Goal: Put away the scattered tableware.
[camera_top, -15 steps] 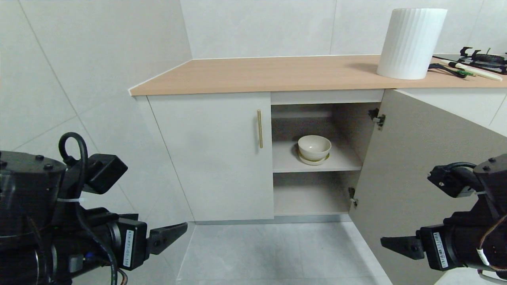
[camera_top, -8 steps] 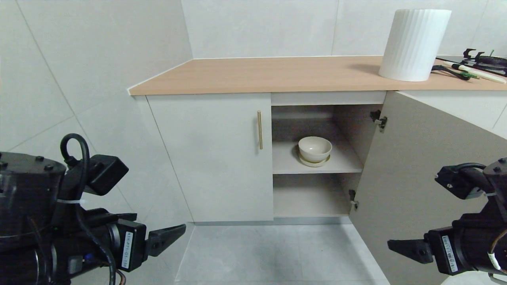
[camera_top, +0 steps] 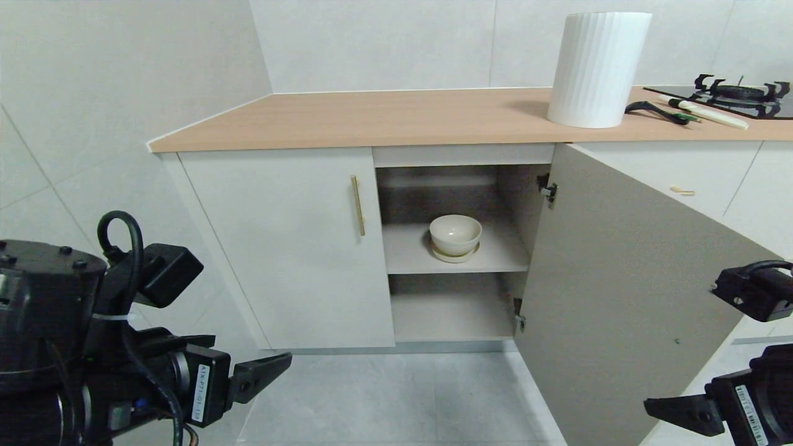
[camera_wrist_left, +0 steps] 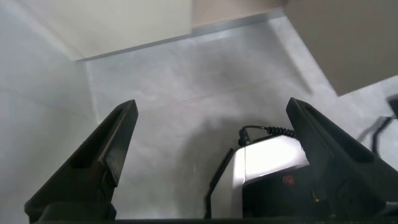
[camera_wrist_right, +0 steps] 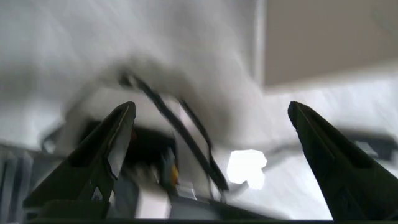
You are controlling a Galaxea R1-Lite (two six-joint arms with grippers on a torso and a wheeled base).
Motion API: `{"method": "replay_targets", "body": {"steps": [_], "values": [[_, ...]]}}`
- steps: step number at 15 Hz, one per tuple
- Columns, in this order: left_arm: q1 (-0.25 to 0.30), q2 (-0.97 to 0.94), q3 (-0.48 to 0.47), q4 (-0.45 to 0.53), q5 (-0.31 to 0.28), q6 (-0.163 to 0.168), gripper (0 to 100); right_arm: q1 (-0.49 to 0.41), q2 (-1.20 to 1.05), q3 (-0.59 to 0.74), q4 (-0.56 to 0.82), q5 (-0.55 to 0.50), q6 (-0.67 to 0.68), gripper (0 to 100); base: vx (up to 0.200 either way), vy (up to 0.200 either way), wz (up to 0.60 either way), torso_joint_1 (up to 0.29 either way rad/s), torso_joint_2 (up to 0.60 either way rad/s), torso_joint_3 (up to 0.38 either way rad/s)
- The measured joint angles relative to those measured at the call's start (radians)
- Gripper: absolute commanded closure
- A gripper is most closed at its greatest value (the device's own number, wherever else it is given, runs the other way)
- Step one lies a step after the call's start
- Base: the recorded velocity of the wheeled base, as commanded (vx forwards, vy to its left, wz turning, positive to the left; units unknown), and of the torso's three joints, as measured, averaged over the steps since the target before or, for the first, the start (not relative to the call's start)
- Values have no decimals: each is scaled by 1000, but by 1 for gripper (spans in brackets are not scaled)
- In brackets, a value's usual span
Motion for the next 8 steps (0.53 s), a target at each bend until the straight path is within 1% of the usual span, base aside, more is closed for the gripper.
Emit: {"method": "replay_targets", "body": {"steps": [1,3,5,8], "values": [[0,0,0,0,0,0,0,1,-9,-15,42,0,0,0,0,-200,0,2,-2,-2],[0,0,0,0,0,0,0,1,-33,-56,149,0,-1,0,0,0,0,0,0,0],[-1,-1,0,0,-1,0,0,0,-60,-95,209,-8,-2,0,0,0,0,0,0,0],[0,-2,0,0,0,0,0,-39,-91,-137,231,-84,-3,0,0,0,0,0,0,0]]}}
